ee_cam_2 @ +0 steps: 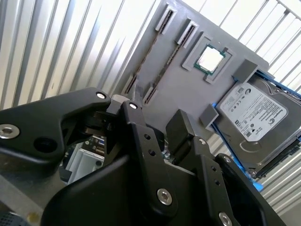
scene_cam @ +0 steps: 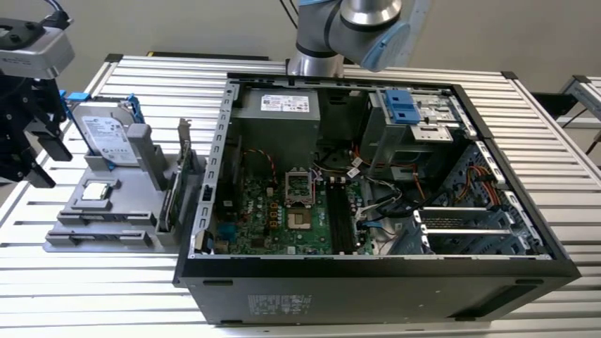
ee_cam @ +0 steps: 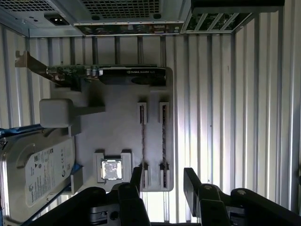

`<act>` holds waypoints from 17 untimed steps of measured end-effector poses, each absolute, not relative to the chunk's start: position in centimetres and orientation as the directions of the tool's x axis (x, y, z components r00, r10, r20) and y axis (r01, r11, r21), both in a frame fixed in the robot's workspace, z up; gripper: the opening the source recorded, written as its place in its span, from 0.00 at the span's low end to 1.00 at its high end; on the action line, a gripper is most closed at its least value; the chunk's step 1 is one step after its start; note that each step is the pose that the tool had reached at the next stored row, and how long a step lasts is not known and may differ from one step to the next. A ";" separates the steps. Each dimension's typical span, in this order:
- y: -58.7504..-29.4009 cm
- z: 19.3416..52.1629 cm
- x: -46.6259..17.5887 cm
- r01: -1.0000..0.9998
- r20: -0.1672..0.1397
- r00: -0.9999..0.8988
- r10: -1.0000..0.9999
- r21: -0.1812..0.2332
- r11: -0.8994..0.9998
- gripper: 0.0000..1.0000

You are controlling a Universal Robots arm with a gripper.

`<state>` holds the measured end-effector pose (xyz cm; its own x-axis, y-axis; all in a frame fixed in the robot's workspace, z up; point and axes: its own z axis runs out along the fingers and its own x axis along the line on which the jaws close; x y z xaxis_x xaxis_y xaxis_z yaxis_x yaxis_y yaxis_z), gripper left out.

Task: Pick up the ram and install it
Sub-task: 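Pick up the ram and move it above insertion slot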

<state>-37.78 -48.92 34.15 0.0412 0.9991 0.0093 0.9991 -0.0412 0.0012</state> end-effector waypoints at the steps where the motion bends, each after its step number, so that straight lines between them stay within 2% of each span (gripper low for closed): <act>1: -48.9 34.1 -37.8 0.999 0.009 0.041 0.999 0.001 -0.041 1.00; 17: -48.9 33.0 -37.8 0.999 0.009 0.041 0.999 0.001 -0.041 1.00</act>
